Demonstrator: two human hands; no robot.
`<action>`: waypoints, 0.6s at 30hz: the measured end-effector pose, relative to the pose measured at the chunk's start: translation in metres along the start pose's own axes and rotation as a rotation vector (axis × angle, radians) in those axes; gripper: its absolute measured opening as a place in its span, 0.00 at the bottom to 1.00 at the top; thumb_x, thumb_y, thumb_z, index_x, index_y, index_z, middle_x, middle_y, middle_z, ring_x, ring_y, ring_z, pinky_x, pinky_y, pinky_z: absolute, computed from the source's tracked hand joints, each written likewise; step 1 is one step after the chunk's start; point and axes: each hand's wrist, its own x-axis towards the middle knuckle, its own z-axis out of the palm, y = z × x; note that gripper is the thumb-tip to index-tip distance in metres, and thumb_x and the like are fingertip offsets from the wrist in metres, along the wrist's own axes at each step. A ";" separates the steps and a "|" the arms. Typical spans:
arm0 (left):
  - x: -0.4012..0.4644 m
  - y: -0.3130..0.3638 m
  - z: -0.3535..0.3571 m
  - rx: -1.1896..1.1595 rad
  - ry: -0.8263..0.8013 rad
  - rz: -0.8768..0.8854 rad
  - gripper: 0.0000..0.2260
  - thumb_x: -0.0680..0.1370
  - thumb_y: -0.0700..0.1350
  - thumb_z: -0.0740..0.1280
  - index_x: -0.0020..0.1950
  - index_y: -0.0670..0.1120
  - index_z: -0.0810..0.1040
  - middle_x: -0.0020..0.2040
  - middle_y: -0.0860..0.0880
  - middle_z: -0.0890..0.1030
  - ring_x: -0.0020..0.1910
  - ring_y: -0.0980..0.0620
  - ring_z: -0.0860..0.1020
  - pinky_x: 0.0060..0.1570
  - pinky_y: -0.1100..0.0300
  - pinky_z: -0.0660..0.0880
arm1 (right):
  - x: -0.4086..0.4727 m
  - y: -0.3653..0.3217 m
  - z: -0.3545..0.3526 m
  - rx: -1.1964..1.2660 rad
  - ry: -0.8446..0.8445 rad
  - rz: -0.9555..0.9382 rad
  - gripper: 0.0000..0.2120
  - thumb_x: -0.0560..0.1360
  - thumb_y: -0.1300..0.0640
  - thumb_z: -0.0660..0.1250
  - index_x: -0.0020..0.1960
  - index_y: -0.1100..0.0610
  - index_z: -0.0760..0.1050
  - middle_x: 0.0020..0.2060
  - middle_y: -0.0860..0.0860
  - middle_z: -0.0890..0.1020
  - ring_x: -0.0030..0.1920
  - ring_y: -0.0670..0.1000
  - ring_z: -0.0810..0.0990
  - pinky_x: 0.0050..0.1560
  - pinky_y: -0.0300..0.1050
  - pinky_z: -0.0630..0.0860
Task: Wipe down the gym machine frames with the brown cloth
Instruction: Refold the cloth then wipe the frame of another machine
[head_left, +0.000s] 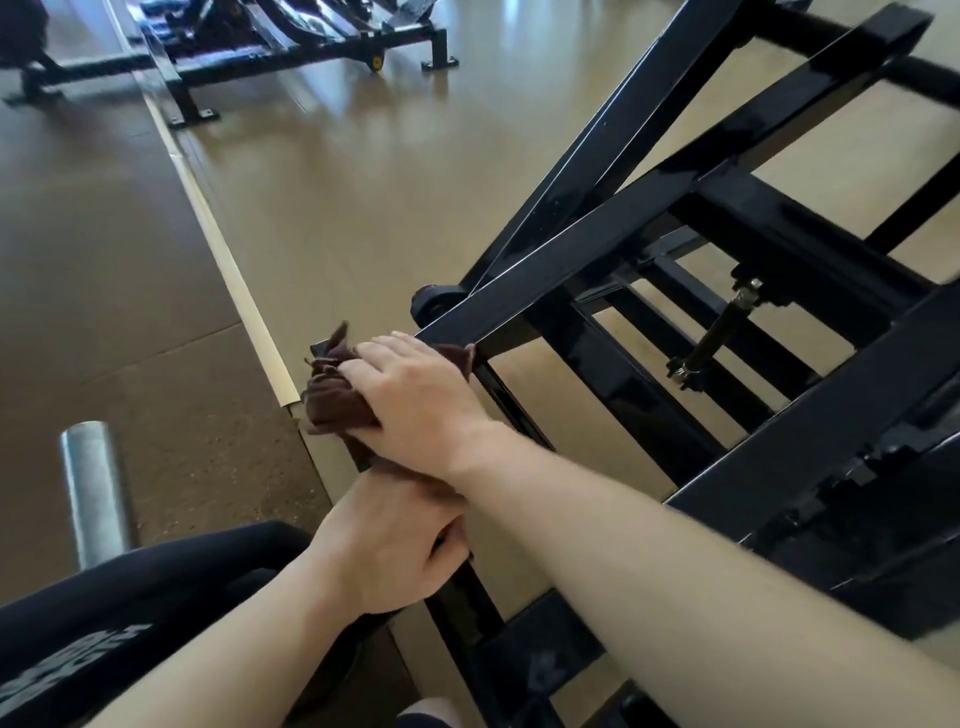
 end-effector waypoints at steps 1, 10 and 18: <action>0.000 0.000 0.001 0.018 -0.016 -0.003 0.12 0.78 0.50 0.59 0.36 0.51 0.76 0.33 0.55 0.78 0.34 0.51 0.75 0.40 0.57 0.73 | -0.002 0.012 -0.008 -0.015 -0.020 -0.043 0.19 0.76 0.49 0.71 0.64 0.56 0.79 0.64 0.54 0.80 0.67 0.56 0.75 0.76 0.51 0.61; -0.002 -0.002 0.006 0.058 -0.033 -0.007 0.17 0.80 0.50 0.53 0.37 0.52 0.78 0.33 0.55 0.77 0.33 0.53 0.75 0.43 0.57 0.73 | -0.022 0.171 -0.108 -0.097 0.387 0.614 0.15 0.80 0.49 0.69 0.59 0.58 0.81 0.57 0.55 0.82 0.61 0.56 0.78 0.70 0.50 0.70; -0.001 -0.003 0.006 0.056 -0.014 0.011 0.15 0.79 0.51 0.56 0.35 0.52 0.74 0.32 0.55 0.76 0.33 0.53 0.72 0.40 0.56 0.74 | -0.003 0.020 -0.015 -0.022 0.041 0.123 0.19 0.76 0.49 0.71 0.62 0.57 0.80 0.64 0.54 0.81 0.68 0.56 0.74 0.78 0.51 0.57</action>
